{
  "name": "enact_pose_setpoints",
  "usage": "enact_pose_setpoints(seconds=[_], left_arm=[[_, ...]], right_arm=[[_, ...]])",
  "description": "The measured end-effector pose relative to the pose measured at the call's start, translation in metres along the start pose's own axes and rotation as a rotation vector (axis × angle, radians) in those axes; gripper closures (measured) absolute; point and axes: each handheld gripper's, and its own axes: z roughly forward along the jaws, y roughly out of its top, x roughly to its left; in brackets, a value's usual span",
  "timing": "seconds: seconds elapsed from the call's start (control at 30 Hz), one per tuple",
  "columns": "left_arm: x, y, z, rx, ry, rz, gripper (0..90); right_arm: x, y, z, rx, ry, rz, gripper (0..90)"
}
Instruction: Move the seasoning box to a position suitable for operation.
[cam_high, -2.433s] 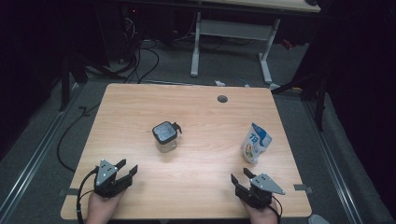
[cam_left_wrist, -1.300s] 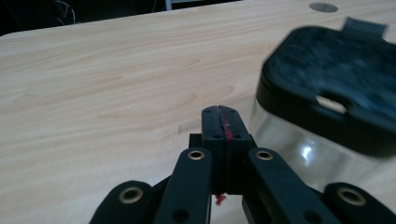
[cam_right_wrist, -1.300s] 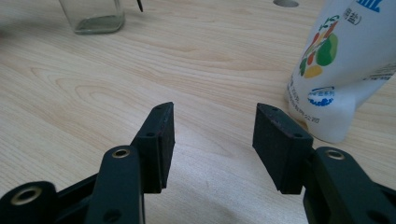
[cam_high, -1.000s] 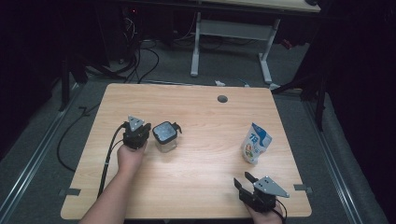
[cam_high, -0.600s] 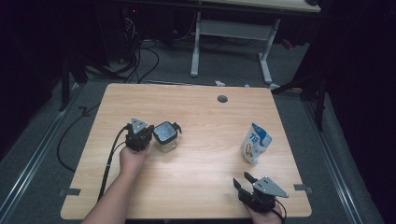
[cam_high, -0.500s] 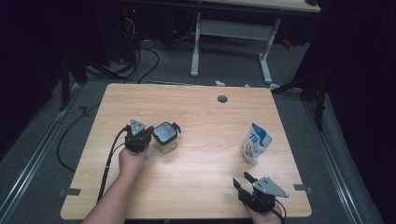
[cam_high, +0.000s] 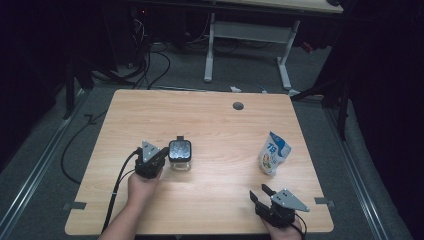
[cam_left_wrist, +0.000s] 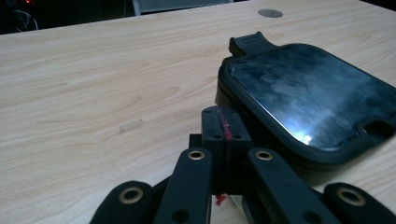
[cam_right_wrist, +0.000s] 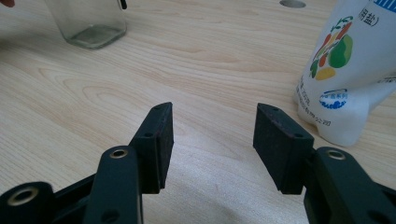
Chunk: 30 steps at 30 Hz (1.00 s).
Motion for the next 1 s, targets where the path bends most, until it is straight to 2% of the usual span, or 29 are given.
enact_pose_setpoints(seconds=[0.17,0.5,0.63,0.7,0.8,0.87,1.0], left_arm=[[-0.007,-0.004,-0.009,0.005,-0.016,-0.004,90.0],[-0.033,-0.014,-0.023,0.019,-0.083,-0.002,90.0],[-0.039,-0.019,-0.026,0.031,-0.104,0.003,90.0],[-0.038,-0.018,-0.026,0.028,-0.101,0.006,90.0],[-0.028,-0.012,-0.022,0.015,-0.072,0.002,90.0],[-0.019,-0.008,-0.015,0.005,-0.043,0.000,90.0],[-0.003,-0.004,0.007,0.021,0.007,0.015,90.0]], right_arm=[[0.000,0.000,0.001,0.004,0.002,-0.003,47.8],[-0.001,0.000,-0.001,-0.002,0.000,0.003,47.3],[-0.001,-0.001,-0.001,-0.001,0.001,0.008,47.3],[-0.001,-0.001,-0.001,0.001,0.003,0.006,47.3],[-0.001,-0.001,0.000,-0.001,0.001,0.004,47.3],[-0.001,-0.001,0.000,-0.002,0.002,0.002,47.3],[-0.001,-0.001,-0.001,0.000,0.003,0.014,47.5]])
